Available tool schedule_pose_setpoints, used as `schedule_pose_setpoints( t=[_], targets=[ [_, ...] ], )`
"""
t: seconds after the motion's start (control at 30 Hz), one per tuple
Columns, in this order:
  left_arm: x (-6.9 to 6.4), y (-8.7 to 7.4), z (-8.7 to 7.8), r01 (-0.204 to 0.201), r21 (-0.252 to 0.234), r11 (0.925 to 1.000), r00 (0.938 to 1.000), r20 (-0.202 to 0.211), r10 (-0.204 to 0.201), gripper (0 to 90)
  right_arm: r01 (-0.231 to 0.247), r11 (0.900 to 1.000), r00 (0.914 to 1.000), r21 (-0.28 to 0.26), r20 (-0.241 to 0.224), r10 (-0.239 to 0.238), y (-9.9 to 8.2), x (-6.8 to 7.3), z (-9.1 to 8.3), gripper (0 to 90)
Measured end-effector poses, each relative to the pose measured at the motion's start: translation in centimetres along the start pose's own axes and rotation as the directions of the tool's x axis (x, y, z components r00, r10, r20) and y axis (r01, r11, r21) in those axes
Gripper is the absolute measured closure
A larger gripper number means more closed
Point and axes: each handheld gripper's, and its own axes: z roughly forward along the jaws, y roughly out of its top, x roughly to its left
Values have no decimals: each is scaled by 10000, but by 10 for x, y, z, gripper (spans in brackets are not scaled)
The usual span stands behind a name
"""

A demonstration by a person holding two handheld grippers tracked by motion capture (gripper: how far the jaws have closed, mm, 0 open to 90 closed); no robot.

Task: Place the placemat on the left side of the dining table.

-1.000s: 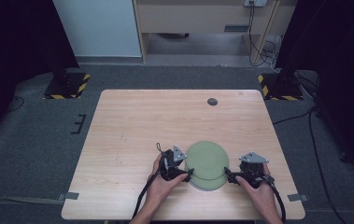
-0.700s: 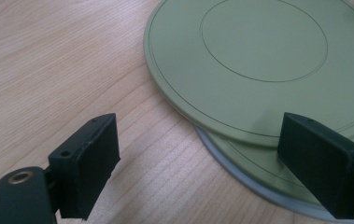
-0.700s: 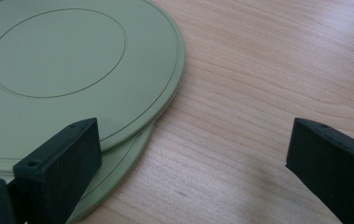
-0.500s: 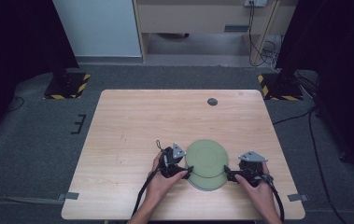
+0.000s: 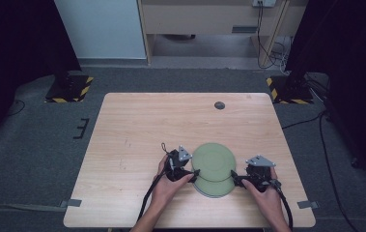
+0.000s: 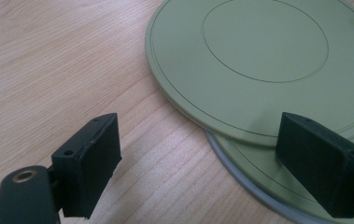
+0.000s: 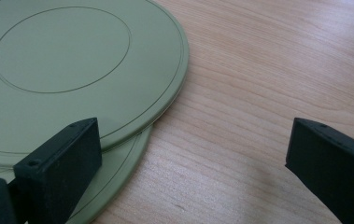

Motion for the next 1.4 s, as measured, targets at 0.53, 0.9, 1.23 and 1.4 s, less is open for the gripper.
schedule_pose_setpoints(
  t=[0.53,0.9,1.23,1.4],
  targets=[
    [3,4,-8,316,-255,9992,9991,298,-308,141,134,9999,9999,-18,-76,-134,-1,1,-4,58],
    [-3,-1,-5,65,-62,10000,9995,305,-63,136,68,10000,10000,14,29,-68,-1,-1,-4,60],
    [-1,-1,2,216,11,9998,9995,240,-217,108,-86,9999,9998,-113,193,89,0,-4,1,55],
    [-2,0,4,198,-80,9998,9997,110,-197,108,-88,9998,9994,-172,328,93,0,-5,2,55]
  ],
)
